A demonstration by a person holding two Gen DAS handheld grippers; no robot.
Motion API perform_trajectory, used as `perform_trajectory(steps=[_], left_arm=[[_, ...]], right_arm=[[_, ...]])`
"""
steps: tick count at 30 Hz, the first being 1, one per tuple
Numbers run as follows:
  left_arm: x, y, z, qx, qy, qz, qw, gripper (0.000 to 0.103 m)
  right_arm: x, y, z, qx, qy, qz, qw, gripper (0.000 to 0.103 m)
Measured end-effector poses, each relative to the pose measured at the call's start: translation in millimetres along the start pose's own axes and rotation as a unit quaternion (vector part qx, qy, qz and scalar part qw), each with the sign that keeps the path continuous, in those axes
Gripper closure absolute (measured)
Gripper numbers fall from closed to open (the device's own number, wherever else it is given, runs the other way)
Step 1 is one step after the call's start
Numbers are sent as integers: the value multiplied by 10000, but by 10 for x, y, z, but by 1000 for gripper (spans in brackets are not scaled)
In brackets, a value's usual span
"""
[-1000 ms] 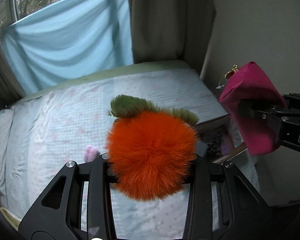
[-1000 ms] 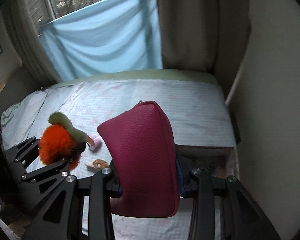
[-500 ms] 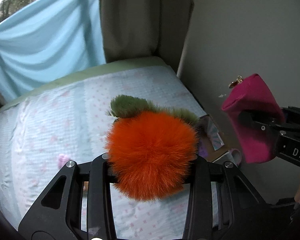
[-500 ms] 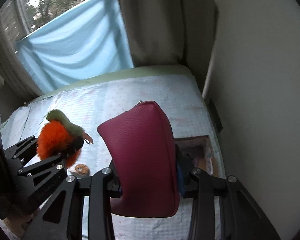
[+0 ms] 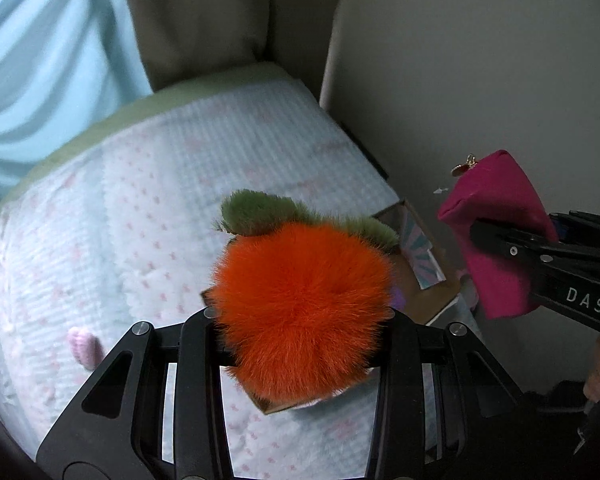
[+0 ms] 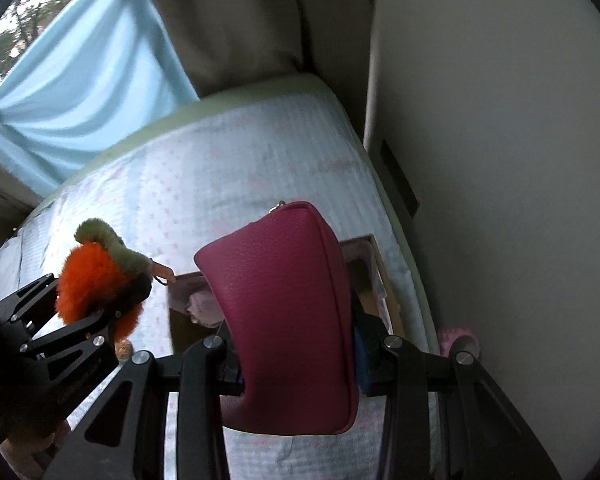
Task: Organize soft objects
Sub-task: 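Carry the orange pompom and pink pouch in both tools over the box, then open both tools to drop the pompom and pouch into the box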
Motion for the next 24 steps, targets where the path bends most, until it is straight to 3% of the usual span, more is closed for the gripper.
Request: perform_trajectory(steps=[6, 13, 17, 19, 20, 21, 22, 23, 24], left_arm=[[109, -673, -1, 20, -114, 543, 9985, 71], [461, -1398, -158, 115, -229, 1211, 9923, 71], [624, -1593, -197, 155, -172, 1427, 9895, 71], [646, -1609, -212, 196, -222, 1388, 9899, 59], [633, -1593, -231, 246, -272, 1321, 9906, 31], [628, -1577, -232, 178, -354, 1303, 9907, 3], [631, -1533, -211, 69, -416, 1278, 9909, 0], [633, -1494, -194, 12, -470, 1208, 9916, 0], [643, -1453, -174, 5, -499, 1144, 9922, 0]], right_arm=[[126, -583, -187, -8, -262, 578, 9980, 67], [373, -1216, -359, -148, -730, 1126, 9908, 67], [418, -1454, -412, -121, -766, 1334, 9880, 65], [415, -1520, -423, -105, -769, 1381, 9874, 61], [425, -1543, -429, -109, -758, 1382, 9874, 57], [414, -1523, -433, -124, -784, 1321, 9880, 41], [398, -1496, -451, -170, -865, 1198, 9889, 10], [387, -1476, -463, -219, -909, 1141, 9891, 0], [380, -1433, -463, -291, -918, 1075, 9895, 0]])
Point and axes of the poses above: each gripper's, at about its wrist camera, not at the fingertips, and y roughly against the way its jaws point, z to its left, x to its underside, the point moved 5 cm from there along -y, roughly the way its jaws point, and after that the axes turned 6 degrees about -z, right-handed, at the moved point
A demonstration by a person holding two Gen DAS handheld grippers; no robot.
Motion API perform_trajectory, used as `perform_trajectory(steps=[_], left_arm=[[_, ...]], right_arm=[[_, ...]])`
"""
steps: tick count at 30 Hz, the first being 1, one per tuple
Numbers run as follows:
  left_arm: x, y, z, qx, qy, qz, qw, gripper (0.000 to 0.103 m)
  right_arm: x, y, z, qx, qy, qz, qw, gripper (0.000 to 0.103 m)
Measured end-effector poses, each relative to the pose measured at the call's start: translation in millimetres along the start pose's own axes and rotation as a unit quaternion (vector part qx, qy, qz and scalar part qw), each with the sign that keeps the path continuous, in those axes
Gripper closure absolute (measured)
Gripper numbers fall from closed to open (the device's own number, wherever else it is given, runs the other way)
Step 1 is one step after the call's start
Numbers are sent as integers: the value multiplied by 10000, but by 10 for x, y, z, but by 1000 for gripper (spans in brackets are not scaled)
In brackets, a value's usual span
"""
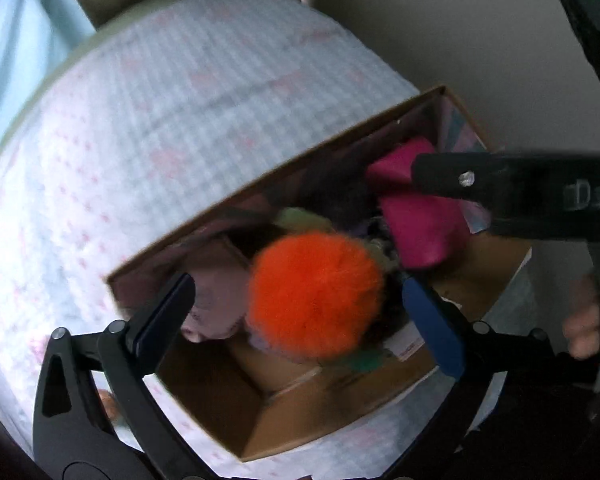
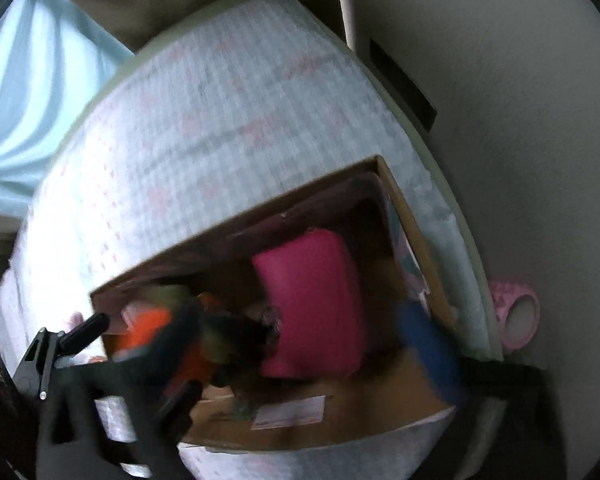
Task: Organize soft objects
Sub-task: 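Open both tools to drop the pompom and pouch into the box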
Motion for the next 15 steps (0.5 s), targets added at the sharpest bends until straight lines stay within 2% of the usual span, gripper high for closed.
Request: perform_trajectory(steps=[6, 15], left_arm=[[142, 139, 181, -44, 301, 90, 9995, 0], [248, 546, 273, -70, 475, -183, 9987, 0]], right_arm=[[72, 118, 8, 4, 29, -142, 9999, 0], [144, 456, 134, 18, 251, -508, 9984, 0]])
Point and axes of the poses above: each gripper's, at about its wrist camera, not at the fingertips, and y roughly against the way its jaws point, z to its left, x to its underside, the point moved 5 cm from there along -y, roughly the way its jaws point, and after that the axes turned 6 degrees about -z, right-handed, at the moved point
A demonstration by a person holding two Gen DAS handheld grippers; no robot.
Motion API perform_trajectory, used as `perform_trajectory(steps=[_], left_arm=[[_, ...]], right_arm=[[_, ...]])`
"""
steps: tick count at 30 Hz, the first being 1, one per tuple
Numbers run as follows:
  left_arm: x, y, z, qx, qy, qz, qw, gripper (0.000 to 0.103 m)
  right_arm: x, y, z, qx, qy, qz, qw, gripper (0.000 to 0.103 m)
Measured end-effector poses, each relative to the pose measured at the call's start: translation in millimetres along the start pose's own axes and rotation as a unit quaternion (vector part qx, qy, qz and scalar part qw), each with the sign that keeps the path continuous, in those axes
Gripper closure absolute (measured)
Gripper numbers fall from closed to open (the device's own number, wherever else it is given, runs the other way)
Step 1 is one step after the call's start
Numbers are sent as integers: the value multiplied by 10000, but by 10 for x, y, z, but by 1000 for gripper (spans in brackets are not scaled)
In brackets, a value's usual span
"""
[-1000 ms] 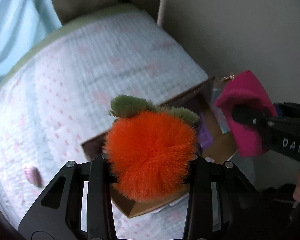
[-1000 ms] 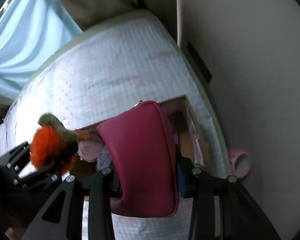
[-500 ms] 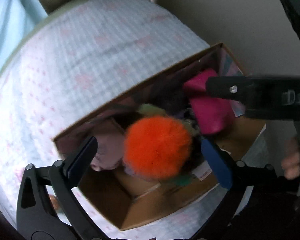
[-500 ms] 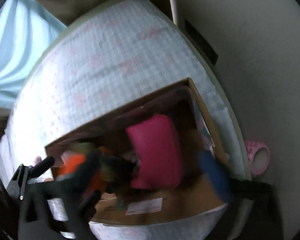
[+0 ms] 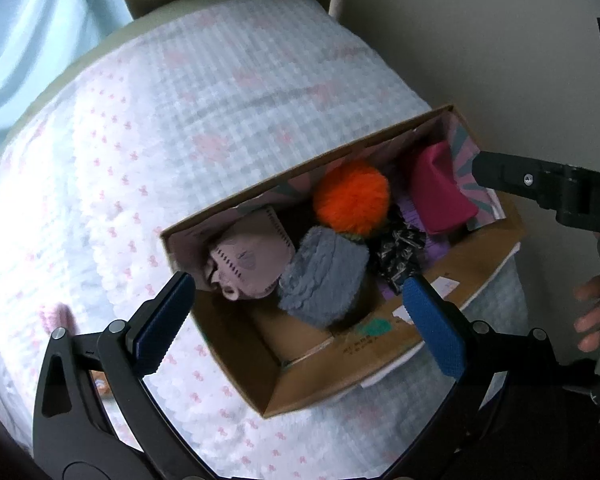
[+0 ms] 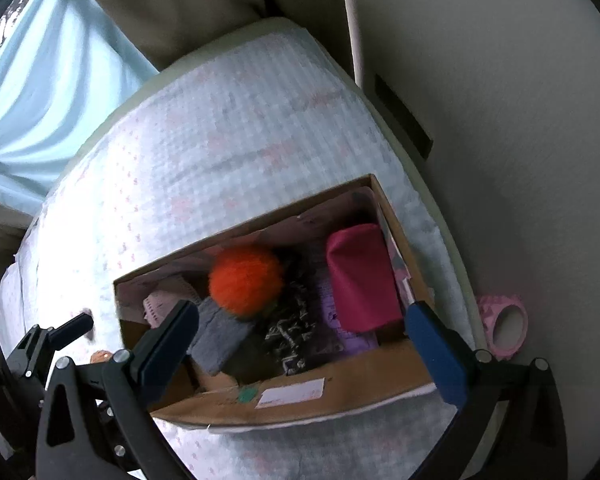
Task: Organize soft objects
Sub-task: 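Open both tools to drop the pompom and pouch into the box, then move both tools back toward the pink knit item and brown plush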
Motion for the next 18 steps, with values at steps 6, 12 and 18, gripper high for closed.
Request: perform_trajectory(steps=[6, 12, 18], left_arm=[[-15, 453, 38, 5, 61, -340, 9994, 0], [6, 1106, 130, -108, 134, -850, 9962, 0], [116, 1803, 299, -320, 304, -1329, 9901, 0]], right_arm=[[11, 484, 217, 27, 282, -372, 9989, 0], [38, 1137, 520, 5, 547, -886, 9946, 0], [121, 1743, 816, 56, 830, -1325, 9877, 0]])
Point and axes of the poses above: each gripper's, at about its wrist camera, not at the fingertips, and y roughly against the way its jaws point, z to its left, x to its underside, the point moved 5 cm from there along -y, roughly the way its jaws point, and after that the axes turned 6 degrees about -z, right-handed, at the moved point
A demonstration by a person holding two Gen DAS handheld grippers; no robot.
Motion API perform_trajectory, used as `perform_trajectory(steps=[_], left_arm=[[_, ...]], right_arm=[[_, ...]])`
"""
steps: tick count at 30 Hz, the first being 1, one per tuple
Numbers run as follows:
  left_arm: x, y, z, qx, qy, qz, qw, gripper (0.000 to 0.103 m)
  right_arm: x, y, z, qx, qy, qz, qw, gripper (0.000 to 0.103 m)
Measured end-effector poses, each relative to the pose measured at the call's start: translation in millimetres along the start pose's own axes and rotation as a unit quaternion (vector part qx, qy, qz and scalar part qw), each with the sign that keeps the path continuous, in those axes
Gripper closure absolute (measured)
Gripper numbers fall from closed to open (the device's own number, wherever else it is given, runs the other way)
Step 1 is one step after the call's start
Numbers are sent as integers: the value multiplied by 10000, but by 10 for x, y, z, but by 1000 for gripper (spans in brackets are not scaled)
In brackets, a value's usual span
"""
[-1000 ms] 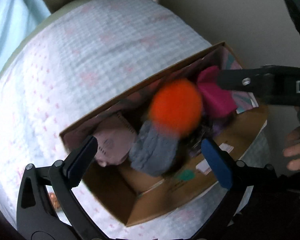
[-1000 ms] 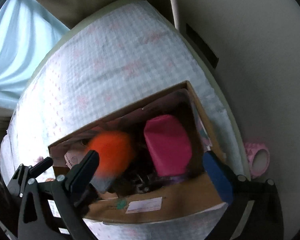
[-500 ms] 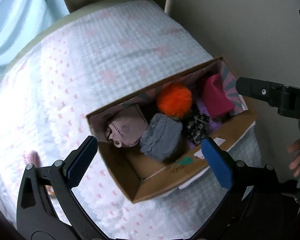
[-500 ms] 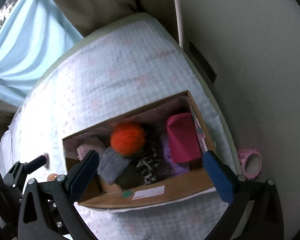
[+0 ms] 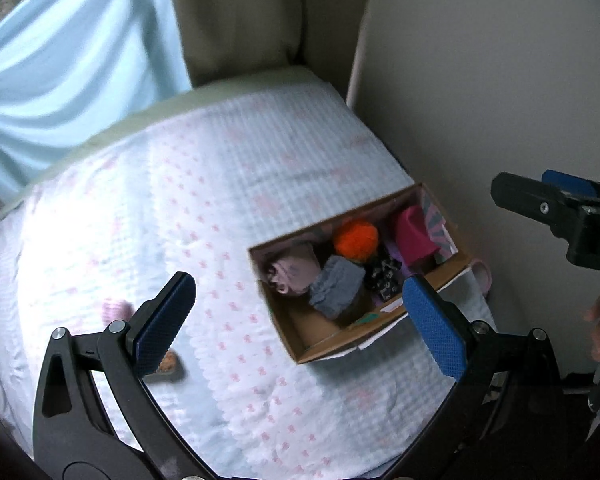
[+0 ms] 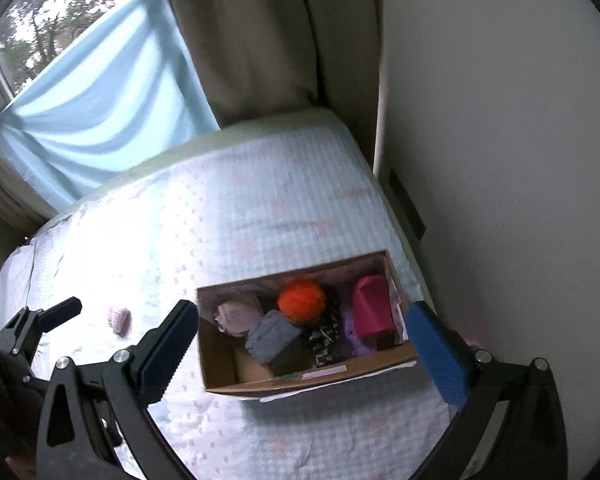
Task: Organize soft objects
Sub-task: 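Move both tools back toward the pink knit item and brown plush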
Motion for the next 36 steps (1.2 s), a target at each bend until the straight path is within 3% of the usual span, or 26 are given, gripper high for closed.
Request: perform_trajectory(steps=[11, 18, 27, 36], left_arm=[[-37, 1245, 372, -553, 378, -1111, 9915, 0], [129, 1705, 560, -739, 627, -1467, 9844, 0], [322, 1921, 871, -1016, 899, -1551, 9785, 0], [574, 1819, 1536, -1471, 1359, -1284, 9713, 0]], right_arm=[[-23, 1041, 516, 162, 612, -784, 9949, 0], [40, 1400, 683, 111, 631, -1157, 9912, 0], [74, 1452, 971, -258, 791, -1299, 9880, 0], [144, 999, 1494, -791, 1209, -972, 9847, 0]])
Point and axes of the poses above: each gripper's, at about its wrist camera, not at the fingertips, and y roughly against the way its jaws point, z to its left, x to its underside, the point moved 5 cm from there along -y, roughly the way its jaws point, and after that the axes turned 6 degrees about -z, right-handed, at the moved point
